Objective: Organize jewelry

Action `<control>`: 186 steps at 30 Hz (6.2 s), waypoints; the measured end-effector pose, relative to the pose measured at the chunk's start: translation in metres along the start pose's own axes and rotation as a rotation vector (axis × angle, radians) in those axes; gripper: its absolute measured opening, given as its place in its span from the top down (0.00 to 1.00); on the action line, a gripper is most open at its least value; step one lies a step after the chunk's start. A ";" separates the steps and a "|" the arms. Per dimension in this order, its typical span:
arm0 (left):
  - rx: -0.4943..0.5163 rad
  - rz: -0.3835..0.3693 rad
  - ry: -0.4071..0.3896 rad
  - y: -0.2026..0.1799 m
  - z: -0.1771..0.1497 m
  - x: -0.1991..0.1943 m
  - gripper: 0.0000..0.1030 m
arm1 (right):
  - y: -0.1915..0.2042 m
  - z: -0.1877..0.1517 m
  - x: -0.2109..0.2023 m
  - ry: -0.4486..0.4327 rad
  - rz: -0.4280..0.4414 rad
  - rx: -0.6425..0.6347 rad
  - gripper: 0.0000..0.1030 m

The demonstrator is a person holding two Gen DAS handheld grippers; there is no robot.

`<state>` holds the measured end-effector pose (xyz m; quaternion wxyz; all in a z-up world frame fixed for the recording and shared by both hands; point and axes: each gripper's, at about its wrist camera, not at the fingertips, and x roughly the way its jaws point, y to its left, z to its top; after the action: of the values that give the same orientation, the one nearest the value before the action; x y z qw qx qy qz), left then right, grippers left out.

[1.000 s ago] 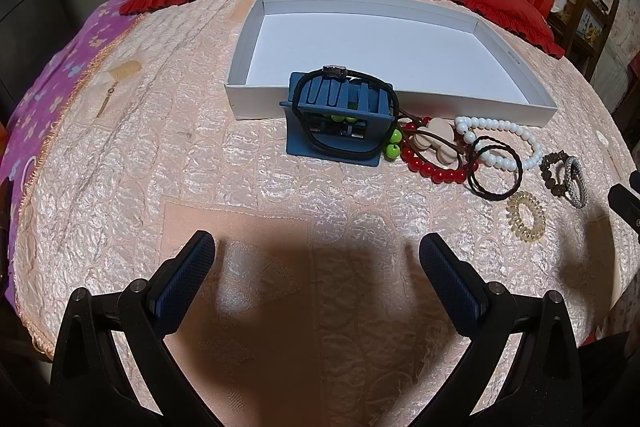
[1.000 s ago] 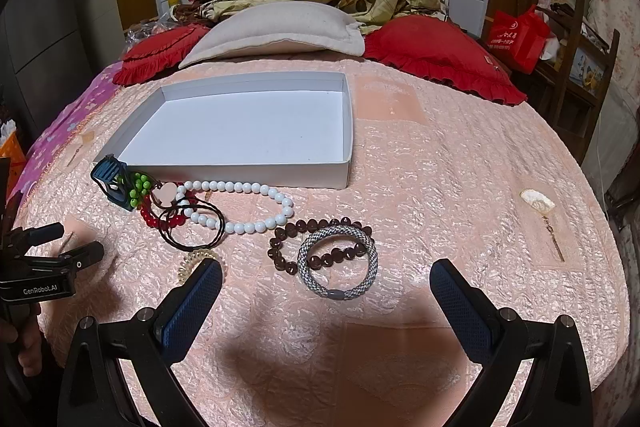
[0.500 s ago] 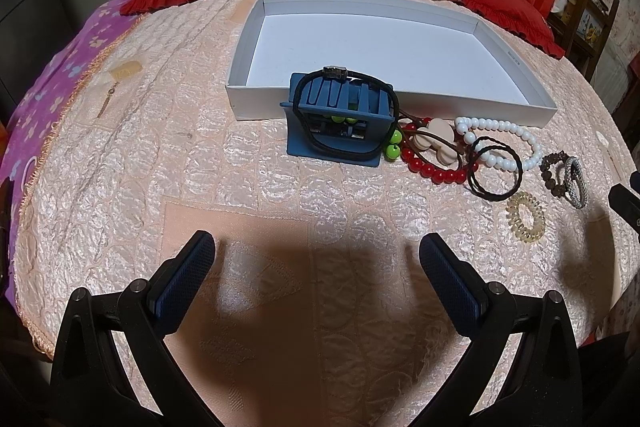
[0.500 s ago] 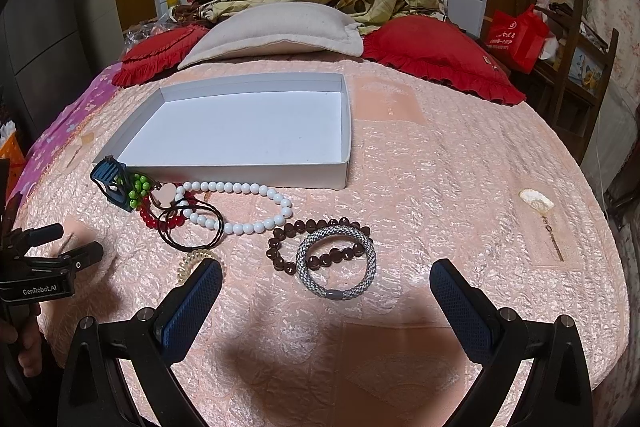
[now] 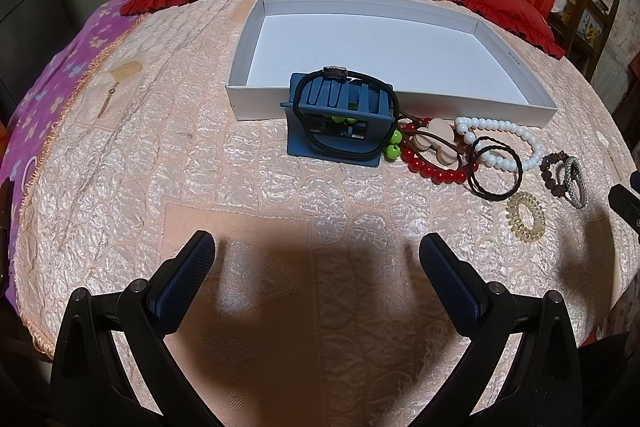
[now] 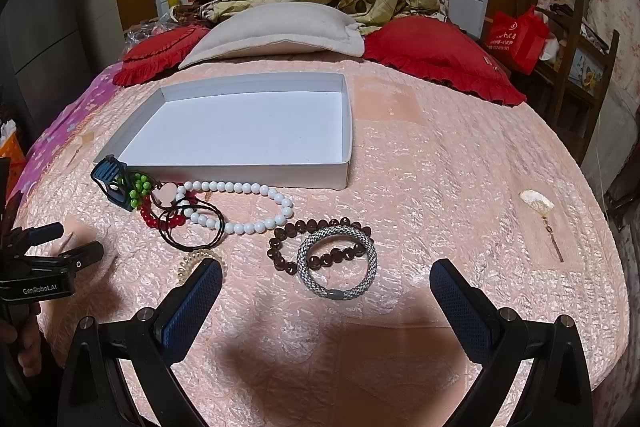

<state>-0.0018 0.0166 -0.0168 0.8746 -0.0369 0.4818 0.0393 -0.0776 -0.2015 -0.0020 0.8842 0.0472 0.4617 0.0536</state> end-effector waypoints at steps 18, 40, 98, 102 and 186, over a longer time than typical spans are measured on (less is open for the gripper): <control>-0.041 -0.014 -0.016 0.013 0.005 -0.006 0.01 | 0.005 -0.004 0.008 0.033 -0.016 0.018 0.00; -0.057 -0.157 -0.058 0.057 0.057 0.002 0.27 | 0.038 0.000 0.023 0.040 0.051 0.009 0.08; -0.066 -0.226 -0.102 0.042 0.037 0.015 0.86 | 0.041 0.000 0.025 0.049 0.025 0.012 0.08; -0.079 -0.233 -0.111 0.044 0.038 0.014 0.93 | 0.042 0.001 0.025 0.048 0.024 0.011 0.08; 0.022 -0.334 -0.237 0.017 0.017 -0.051 0.98 | 0.021 0.016 0.014 -0.069 0.123 -0.028 0.94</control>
<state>-0.0169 0.0331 0.0351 0.9200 -0.1017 0.3630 -0.1073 -0.0578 -0.1788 -0.0020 0.8950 0.0650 0.4266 0.1127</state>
